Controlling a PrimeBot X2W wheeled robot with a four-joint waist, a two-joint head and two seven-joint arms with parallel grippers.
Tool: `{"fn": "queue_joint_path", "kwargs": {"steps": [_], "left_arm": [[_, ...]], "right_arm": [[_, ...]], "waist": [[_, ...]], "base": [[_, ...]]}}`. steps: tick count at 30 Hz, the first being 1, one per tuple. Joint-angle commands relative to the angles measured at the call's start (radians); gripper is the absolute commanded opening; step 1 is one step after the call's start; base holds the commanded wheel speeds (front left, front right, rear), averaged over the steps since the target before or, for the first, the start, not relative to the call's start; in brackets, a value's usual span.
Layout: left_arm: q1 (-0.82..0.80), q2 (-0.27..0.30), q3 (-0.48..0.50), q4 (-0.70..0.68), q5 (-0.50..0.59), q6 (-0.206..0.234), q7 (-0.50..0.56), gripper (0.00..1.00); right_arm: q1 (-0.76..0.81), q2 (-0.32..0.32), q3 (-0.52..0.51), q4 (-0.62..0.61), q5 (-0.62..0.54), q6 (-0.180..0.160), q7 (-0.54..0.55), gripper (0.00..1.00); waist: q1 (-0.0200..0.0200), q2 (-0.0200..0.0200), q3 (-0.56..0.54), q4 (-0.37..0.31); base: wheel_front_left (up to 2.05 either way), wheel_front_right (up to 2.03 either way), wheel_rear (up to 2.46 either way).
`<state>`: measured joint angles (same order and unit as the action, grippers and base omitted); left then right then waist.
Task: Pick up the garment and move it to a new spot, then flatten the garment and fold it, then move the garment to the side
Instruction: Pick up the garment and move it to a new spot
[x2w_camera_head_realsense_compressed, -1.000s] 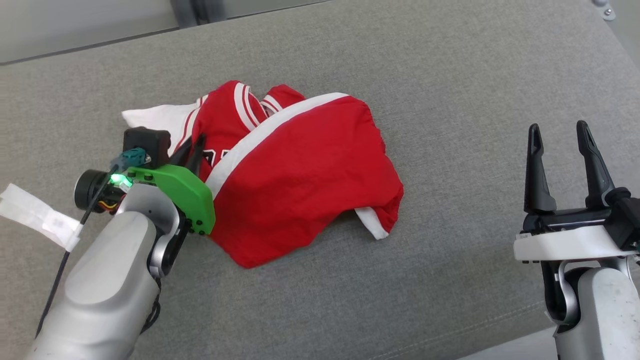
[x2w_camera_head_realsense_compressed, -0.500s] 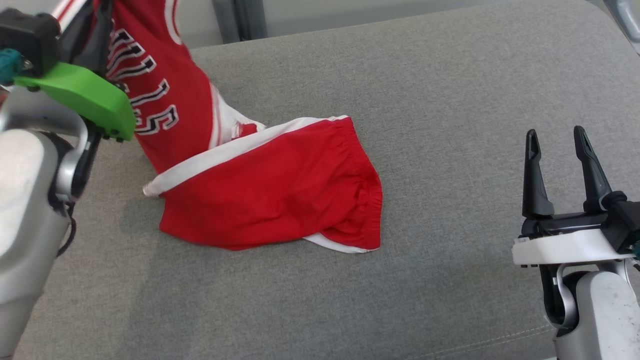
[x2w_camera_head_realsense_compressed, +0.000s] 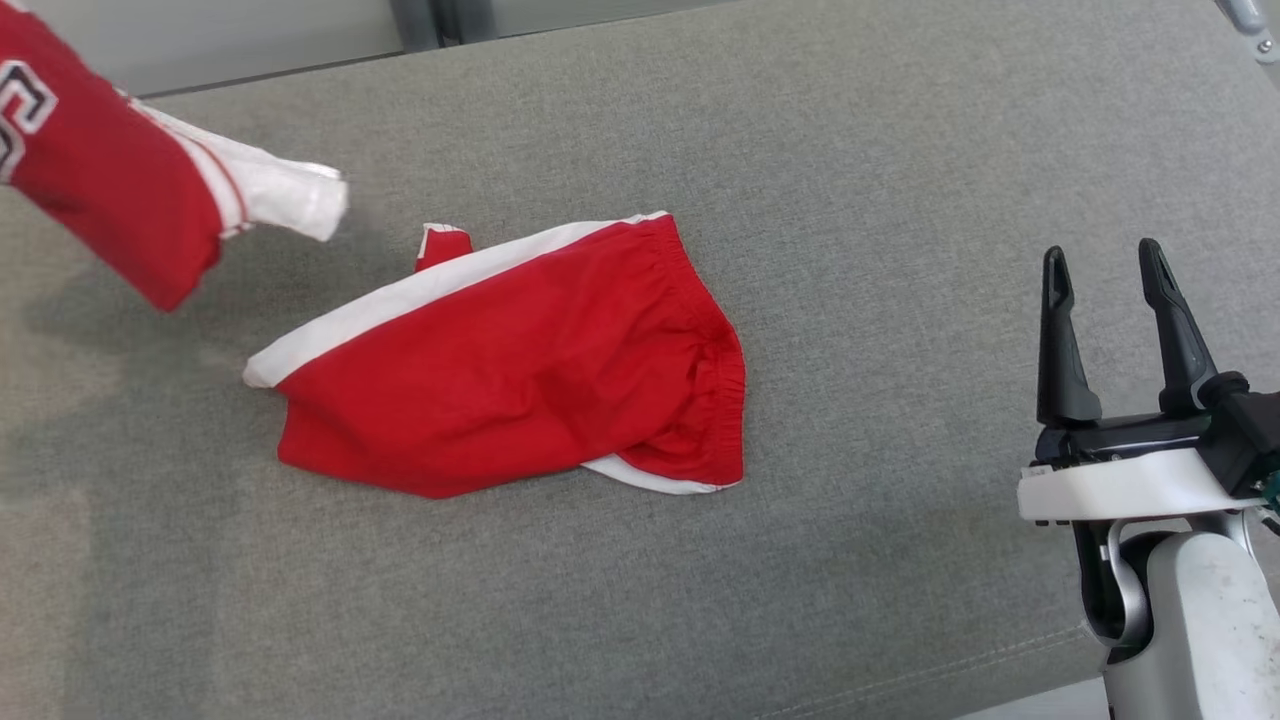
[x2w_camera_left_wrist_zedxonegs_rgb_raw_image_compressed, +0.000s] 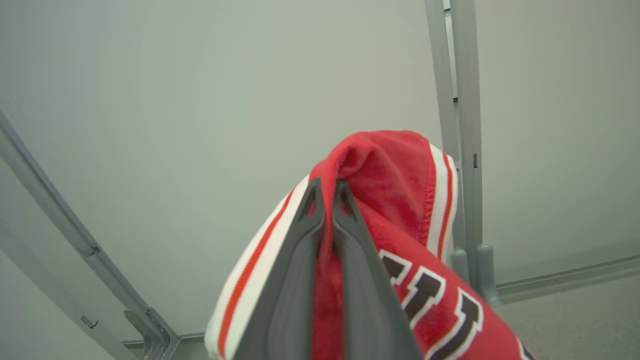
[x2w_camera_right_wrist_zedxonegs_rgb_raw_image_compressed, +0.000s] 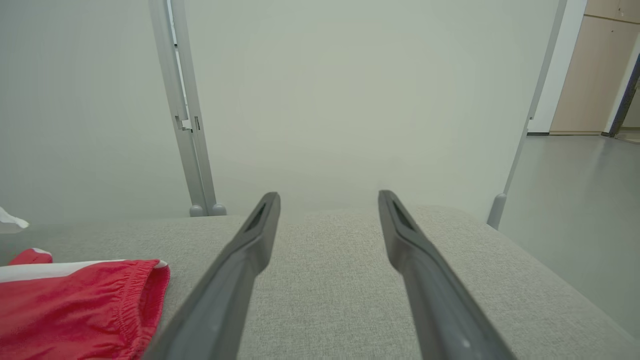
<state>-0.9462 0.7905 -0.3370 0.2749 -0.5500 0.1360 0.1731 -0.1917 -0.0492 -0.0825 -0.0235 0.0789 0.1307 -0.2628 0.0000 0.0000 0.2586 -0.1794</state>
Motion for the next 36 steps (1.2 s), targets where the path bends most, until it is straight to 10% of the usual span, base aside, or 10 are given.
{"fn": "queue_joint_path", "kwargs": {"steps": [1, 9, 25, 27, 28, 29, 36], "left_arm": [[-0.020, 0.030, 0.022, 0.021, 0.002, 0.009, -0.013, 0.00], [0.018, 0.104, 0.095, 0.137, -0.027, 0.024, -0.063, 0.00], [0.140, -0.001, 0.191, 0.412, -0.159, 0.079, -0.161, 0.00], [0.144, -0.014, 0.200, 0.443, -0.174, 0.076, -0.170, 0.33], [0.146, -0.019, 0.204, 0.457, -0.174, 0.080, -0.183, 0.89], [0.148, -0.024, 0.207, 0.467, -0.175, 0.084, -0.193, 1.00], [0.170, -0.056, 0.228, 0.483, -0.211, 0.030, -0.282, 1.00]], "right_arm": [[-0.012, -0.002, -0.005, -0.005, 0.001, 0.000, -0.003, 1.00], [-0.031, -0.002, -0.012, -0.018, -0.021, 0.000, -0.003, 1.00], [-0.137, -0.002, 0.063, -0.054, -0.040, 0.000, -0.003, 1.00], [-0.139, -0.002, 0.068, -0.053, -0.045, 0.000, -0.003, 1.00], [-0.139, -0.002, 0.068, -0.052, -0.047, 0.000, -0.003, 1.00], [-0.139, -0.002, 0.069, -0.049, -0.049, 0.000, -0.003, 1.00], [-0.127, -0.002, 0.073, -0.037, -0.047, 0.000, -0.003, 1.00]], "waist": [[0.0000, 0.0000, 0.031, -0.022], [0.0000, 0.0000, 0.097, -0.017], [0.0000, 0.0000, 0.267, -0.045], [0.0000, 0.0000, 0.266, -0.045], [0.0000, 0.0000, 0.263, -0.045], [0.0000, 0.0000, 0.260, -0.044], [0.0000, 0.0000, 0.195, -0.020]], "base": [[0.00, 0.00, 0.00], [0.00, 0.00, 0.00], [0.00, 0.00, 0.00], [0.00, 0.00, 0.00], [0.00, 0.00, 0.00], [0.00, 0.00, 0.00], [0.00, 0.00, 0.00]]}}
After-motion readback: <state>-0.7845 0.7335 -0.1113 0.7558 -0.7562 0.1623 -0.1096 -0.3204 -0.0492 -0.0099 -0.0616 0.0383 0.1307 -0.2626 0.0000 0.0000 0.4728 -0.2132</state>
